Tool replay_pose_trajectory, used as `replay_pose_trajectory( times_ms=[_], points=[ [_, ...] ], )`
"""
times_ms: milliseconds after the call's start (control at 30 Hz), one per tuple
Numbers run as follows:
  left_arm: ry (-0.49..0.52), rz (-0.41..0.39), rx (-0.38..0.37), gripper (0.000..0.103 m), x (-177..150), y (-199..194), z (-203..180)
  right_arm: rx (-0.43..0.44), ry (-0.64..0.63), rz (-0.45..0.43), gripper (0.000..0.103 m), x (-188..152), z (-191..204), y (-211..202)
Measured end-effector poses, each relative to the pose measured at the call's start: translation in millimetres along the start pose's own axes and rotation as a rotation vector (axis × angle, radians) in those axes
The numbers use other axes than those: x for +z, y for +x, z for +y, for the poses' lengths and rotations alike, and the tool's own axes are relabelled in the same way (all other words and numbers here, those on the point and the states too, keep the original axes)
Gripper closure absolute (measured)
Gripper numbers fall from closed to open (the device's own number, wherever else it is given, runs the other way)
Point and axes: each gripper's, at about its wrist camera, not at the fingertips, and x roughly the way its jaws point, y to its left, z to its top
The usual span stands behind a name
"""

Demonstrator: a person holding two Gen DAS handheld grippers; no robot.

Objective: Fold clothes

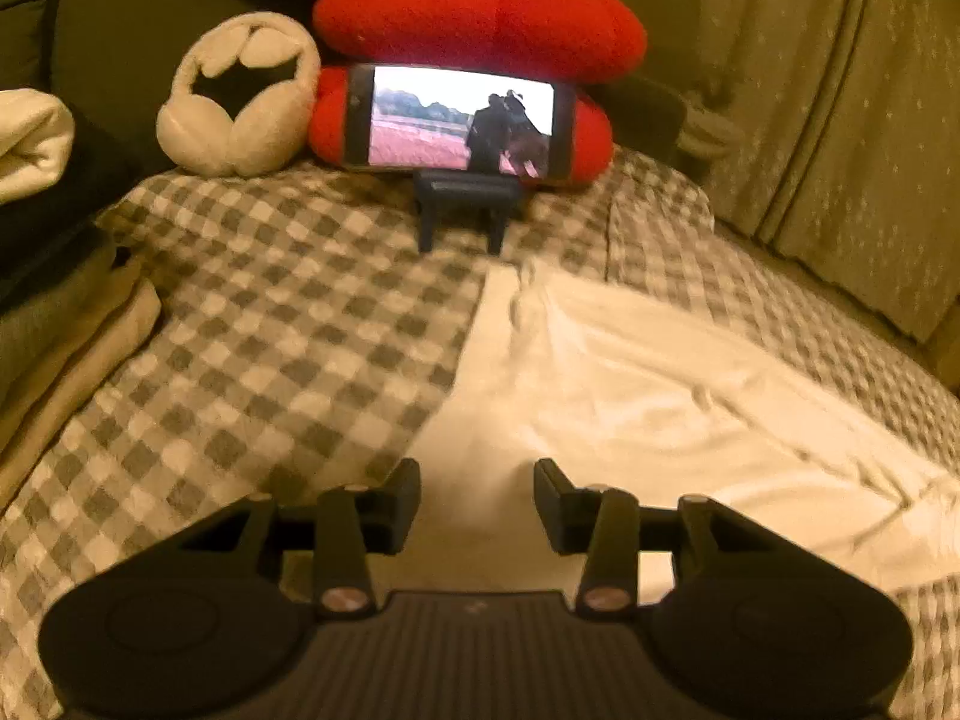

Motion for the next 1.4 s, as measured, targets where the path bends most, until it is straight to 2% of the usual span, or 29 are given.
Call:
replay_pose_trajectory(
  times_ms=[67, 133, 167, 200, 267, 367, 467, 500, 567, 600, 633, 667, 700, 767, 867, 1000, 1033, 1067, 1100, 1200, 1300, 1333, 1400],
  points=[
    [0.003, 0.013, -0.003, 0.059, -3.2, -0.6, -3.3, 0.001, 0.011, 0.026, 0.102, -4.7, -2.0, -0.2],
    [0.007, 0.027, -0.006, 0.057, -6.3, -1.1, -6.6, 0.007, 0.039, 0.053, 0.092, -9.5, -5.9, 1.3],
    [0.009, 0.034, -0.008, 0.054, -7.9, -1.4, -8.2, 0.015, 0.067, 0.069, 0.084, -11.9, -9.5, 3.4],
    [0.01, 0.04, -0.01, 0.053, -9.5, -1.7, -9.8, 0.019, 0.103, 0.078, 0.068, -14.1, -15.0, 4.6],
    [0.014, 0.054, -0.013, 0.052, -12.6, -2.2, -13.1, 0.019, 0.168, 0.07, 0.052, -14.4, -28.0, 3.7],
    [0.016, 0.062, -0.011, 0.052, -15.6, -2.6, -15.8, 0.062, 0.229, 0.049, 0.052, -15.4, -39.6, -0.4],
    [0.018, 0.057, -0.005, 0.055, -16.8, -2.2, -17.3, 0.114, 0.201, 0.063, 0.052, -13.7, -33.8, 2.1],
    [0.019, 0.056, -0.003, 0.058, -17.2, -2.1, -17.8, 0.12, 0.184, 0.077, 0.052, -13.6, -31.1, 4.6],
    [0.029, 0.064, 0.009, 0.08, -18.6, 0.3, -19.3, 0.125, 0.146, 0.112, 0.054, -14.0, -25.6, 10.5],
    [0.037, 0.064, 0.013, 0.083, -18.9, 0.8, -20.0, 0.111, 0.114, 0.134, 0.076, -15.7, -22.2, 15.6],
    [0.047, 0.061, 0.015, 0.092, -19.0, 0.7, -20.7, 0.088, 0.077, 0.148, 0.088, -17.5, -19.9, 19.5],
    [0.056, 0.058, 0.017, 0.1, -19.1, 0.7, -21.4, 0.079, 0.057, 0.139, 0.091, -17.6, -19.0, 19.3],
    [0.055, 0.057, 0.016, 0.1, -18.7, 0.9, -20.8, 0.074, 0.042, 0.125, 0.093, -17.1, -18.3, 18.0],
    [0.028, 0.058, 0.012, 0.102, -17.3, 1.4, -16.9, 0.0, 0.011, 0.058, 0.094, -12.4, -18.2, 9.6],
    [-0.004, 0.046, 0.017, 0.102, -14.7, 0.0, -11.8, -0.226, -0.231, -0.26, 0.095, -2.8, 3.8, -22.0],
    [-0.004, 0.042, 0.012, 0.102, -14.8, -0.5, -8.5, -0.309, -0.245, -0.45, 0.095, 5.8, 8.6, -50.3],
    [-0.002, 0.044, 0.009, 0.102, -15.0, -0.4, -8.1, -0.32, -0.258, -0.446, 0.095, 2.9, 7.0, -48.8],
    [-0.001, 0.046, 0.005, 0.102, -15.1, -0.1, -7.5, -0.337, -0.284, -0.384, 0.094, -3.3, 4.4, -39.4],
    [0.0, 0.048, 0.0, 0.102, -15.4, 0.4, -6.8, -0.355, -0.314, -0.308, 0.092, -10.2, 1.7, -28.3],
    [0.001, 0.052, -0.01, 0.102, -15.5, 1.5, -5.1, -0.336, -0.387, -0.016, 0.092, -32.9, -8.4, 8.2],
    [-0.007, 0.054, -0.018, 0.102, -14.8, 1.7, -3.0, -0.399, -0.362, 0.023, 0.092, -36.8, -17.4, 6.2],
    [-0.008, 0.054, -0.019, 0.102, -14.7, 1.7, -2.9, -0.401, -0.308, 0.009, 0.09, -34.0, -24.1, 0.1],
    [-0.001, 0.054, -0.018, 0.102, -14.8, 1.9, -4.2, -0.338, -0.118, -0.034, 0.083, -26.4, -43.6, -13.6]
  ],
)
